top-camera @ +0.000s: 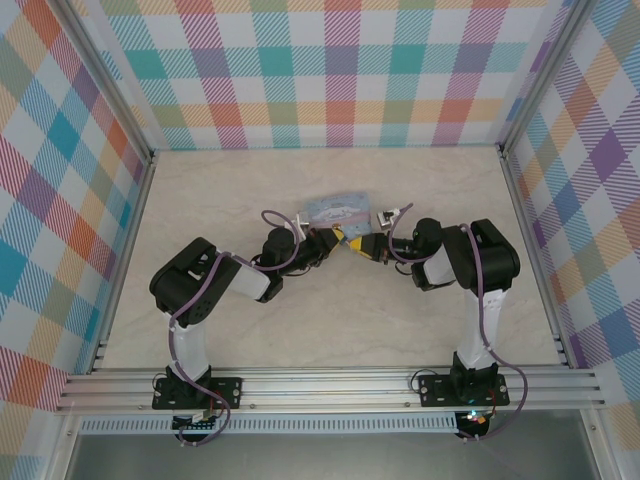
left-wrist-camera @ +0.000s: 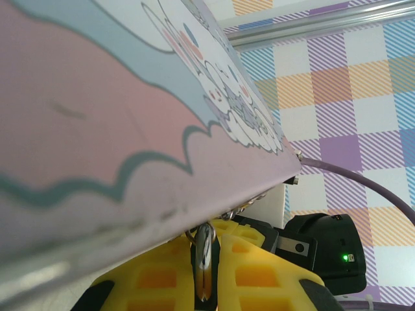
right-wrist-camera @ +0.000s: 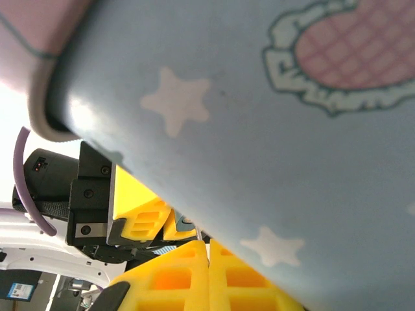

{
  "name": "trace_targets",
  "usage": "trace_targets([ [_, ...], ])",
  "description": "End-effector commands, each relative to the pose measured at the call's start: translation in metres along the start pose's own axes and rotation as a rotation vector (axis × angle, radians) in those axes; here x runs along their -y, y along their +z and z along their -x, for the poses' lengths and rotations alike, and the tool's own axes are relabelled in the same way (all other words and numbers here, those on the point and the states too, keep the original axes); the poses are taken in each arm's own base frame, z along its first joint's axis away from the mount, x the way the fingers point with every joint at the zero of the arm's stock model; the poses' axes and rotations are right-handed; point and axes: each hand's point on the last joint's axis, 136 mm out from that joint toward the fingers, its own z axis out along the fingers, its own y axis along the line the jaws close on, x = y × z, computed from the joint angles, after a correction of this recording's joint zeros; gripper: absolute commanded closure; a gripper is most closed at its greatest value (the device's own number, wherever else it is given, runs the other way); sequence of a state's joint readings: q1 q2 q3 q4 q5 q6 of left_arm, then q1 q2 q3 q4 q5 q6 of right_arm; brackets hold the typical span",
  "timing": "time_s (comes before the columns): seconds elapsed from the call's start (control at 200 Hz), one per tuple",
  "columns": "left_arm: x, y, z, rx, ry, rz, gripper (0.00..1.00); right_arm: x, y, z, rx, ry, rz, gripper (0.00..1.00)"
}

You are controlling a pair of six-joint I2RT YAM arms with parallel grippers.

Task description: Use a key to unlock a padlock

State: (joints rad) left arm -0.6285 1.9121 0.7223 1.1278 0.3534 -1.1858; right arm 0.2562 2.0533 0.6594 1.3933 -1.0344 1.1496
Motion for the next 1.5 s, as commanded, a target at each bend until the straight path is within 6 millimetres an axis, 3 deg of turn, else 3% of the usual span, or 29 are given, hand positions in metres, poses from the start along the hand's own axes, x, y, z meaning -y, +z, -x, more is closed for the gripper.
trace_targets([
  [0.0,0.058,0.004,-0.045,-0.204,0.090,-0.200,1.00,-0.021,0.006,0.032,0.097,-0.053,0.013,0.96],
  [0.175,0.057,0.004,-0.048,-0.221,0.112,-0.199,1.00,-0.034,0.007,0.034,0.087,-0.063,0.035,0.96],
  [0.365,0.066,0.004,-0.052,-0.254,0.129,-0.226,1.00,-0.018,0.010,0.023,0.081,-0.044,0.004,0.97],
  [0.58,0.061,-0.006,-0.054,-0.288,0.171,-0.181,1.00,-0.014,-0.002,0.036,0.122,-0.053,-0.020,0.97],
  [0.88,0.079,-0.009,-0.047,-0.280,0.151,-0.228,1.00,0.001,-0.004,0.032,0.126,-0.044,-0.038,0.96],
  [1.2,0.076,-0.008,-0.044,-0.256,0.138,-0.217,1.00,0.000,-0.005,0.032,0.125,-0.046,-0.043,0.92],
  [1.5,0.082,-0.001,-0.029,-0.185,0.045,-0.239,1.00,-0.001,-0.010,0.025,0.136,-0.035,-0.040,0.98],
])
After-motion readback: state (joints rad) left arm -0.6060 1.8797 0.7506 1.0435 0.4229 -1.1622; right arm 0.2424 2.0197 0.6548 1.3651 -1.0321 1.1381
